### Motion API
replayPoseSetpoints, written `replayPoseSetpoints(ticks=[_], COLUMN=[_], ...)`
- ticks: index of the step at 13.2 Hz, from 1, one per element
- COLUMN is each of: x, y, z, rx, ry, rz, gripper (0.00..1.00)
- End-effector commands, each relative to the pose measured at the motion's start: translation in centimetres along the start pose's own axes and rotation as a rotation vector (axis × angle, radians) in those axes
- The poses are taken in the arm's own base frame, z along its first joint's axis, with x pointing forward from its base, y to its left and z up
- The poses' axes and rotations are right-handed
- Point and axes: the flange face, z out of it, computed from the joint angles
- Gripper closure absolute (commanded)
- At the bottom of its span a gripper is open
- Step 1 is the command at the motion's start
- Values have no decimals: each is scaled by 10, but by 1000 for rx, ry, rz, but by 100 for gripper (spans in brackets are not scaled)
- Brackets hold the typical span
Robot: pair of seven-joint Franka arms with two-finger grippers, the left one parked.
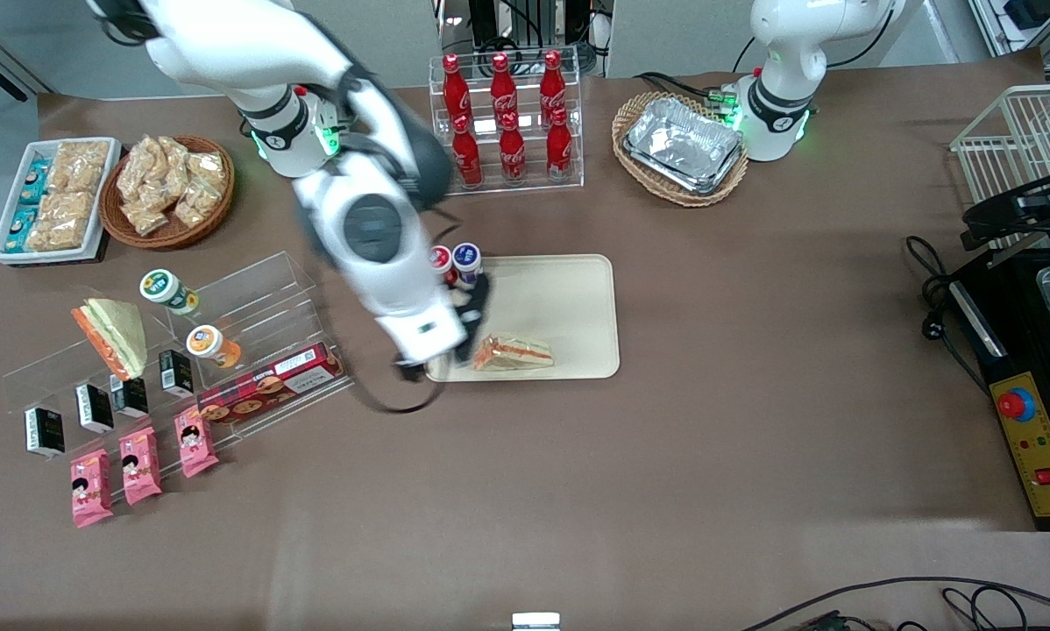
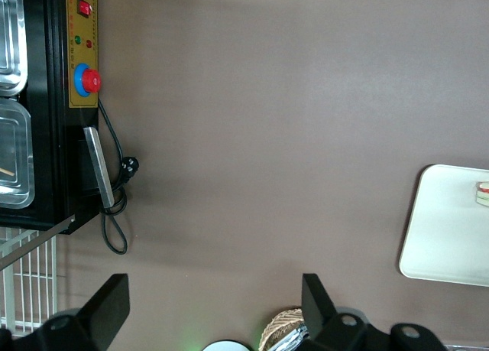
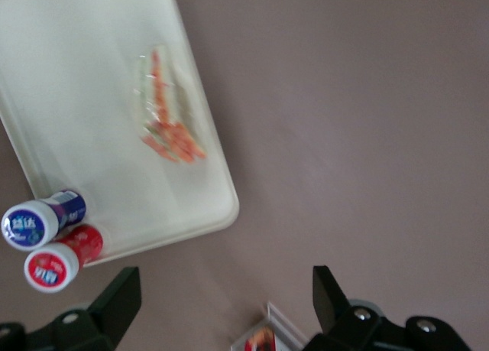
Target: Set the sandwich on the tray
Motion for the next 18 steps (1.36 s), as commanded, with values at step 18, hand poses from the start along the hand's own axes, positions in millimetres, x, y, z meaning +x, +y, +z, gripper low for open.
replayPoseSetpoints(ticks=[18], x=[-424], y=[134], z=[-205], rx=[-17], ry=[143], rz=[1364], gripper=[0])
